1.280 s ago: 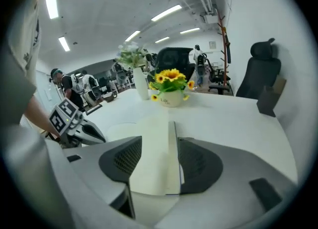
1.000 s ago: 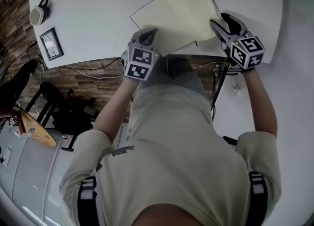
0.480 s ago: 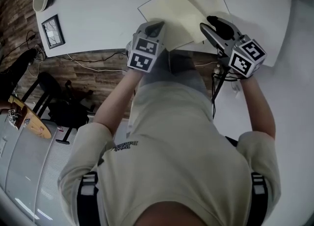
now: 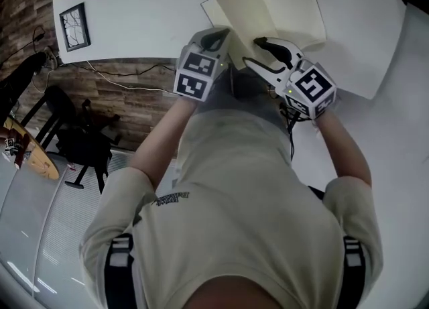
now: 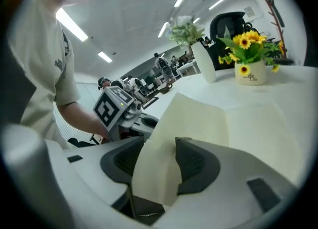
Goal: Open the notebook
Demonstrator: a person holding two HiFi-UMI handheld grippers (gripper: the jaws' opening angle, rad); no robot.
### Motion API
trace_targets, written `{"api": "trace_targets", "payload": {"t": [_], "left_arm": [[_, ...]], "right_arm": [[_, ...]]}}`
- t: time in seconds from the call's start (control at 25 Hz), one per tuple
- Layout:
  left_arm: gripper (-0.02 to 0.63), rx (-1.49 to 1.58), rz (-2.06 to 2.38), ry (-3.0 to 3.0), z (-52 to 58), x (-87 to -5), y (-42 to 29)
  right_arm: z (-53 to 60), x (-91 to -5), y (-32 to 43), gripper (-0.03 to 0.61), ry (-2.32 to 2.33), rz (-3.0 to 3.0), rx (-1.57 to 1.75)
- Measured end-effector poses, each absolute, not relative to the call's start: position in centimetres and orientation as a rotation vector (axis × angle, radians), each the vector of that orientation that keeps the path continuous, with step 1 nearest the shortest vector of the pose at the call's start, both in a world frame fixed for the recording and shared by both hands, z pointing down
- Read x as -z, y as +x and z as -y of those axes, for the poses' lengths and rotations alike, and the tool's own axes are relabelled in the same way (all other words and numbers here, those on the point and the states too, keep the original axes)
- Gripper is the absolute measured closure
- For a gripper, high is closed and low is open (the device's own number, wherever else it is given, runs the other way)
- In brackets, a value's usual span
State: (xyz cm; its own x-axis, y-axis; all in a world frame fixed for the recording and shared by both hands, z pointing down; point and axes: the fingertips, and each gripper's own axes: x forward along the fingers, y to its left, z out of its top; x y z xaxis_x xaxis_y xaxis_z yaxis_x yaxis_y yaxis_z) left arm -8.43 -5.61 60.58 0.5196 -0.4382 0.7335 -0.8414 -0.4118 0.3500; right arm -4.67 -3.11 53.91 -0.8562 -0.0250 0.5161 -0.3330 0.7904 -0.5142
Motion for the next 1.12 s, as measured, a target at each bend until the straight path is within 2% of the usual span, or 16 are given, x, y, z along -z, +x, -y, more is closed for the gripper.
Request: {"api": "trace_targets", "payload": {"t": [0.12, 0.2, 0.56, 0.76, 0.88, 0.96, 1.04, 1.12], "left_arm": [[0.603, -0.633, 1.068, 2.006, 5.0, -59.7, -9.2], [0.603, -0.592, 1.088, 1.993, 4.8, -59.2, -9.6], [0.603, -0.541, 1.179, 2.036, 5.1, -58.8, -10.9], [0.603, -0.679, 1.117, 2.018, 4.8, -61.5, -10.1], [0.603, -0.745, 1.116, 2.036, 5.2, -61.9, -9.8], [0.603, -0.754, 1.105, 2.023, 5.1, -62.1, -9.7], [0.603, -0.746, 1.098, 2.011, 5.1, -62.2, -9.8], [0.603, -0.747, 1.098, 2.012, 5.1, -62.2, -9.8]], "right_arm": [[1.9, -55.7, -5.5, 0.372, 0.241, 2.440, -0.865], [1.2, -56.9, -6.0, 0.345, 0.224, 2.404, -0.901], [1.4, -60.2, -6.6, 0.347, 0.316, 2.277, -1.082], [2.3, -60.7, -5.8, 0.436, 0.414, 2.263, -1.055], [2.9, -61.3, -5.5, 0.520, 0.475, 2.234, -1.016], [3.1, -61.5, -5.3, 0.532, 0.505, 2.214, -0.995], [3.2, -61.7, -5.1, 0.572, 0.532, 2.200, -0.972], [3.3, -61.9, -5.1, 0.572, 0.547, 2.195, -0.953]]}}
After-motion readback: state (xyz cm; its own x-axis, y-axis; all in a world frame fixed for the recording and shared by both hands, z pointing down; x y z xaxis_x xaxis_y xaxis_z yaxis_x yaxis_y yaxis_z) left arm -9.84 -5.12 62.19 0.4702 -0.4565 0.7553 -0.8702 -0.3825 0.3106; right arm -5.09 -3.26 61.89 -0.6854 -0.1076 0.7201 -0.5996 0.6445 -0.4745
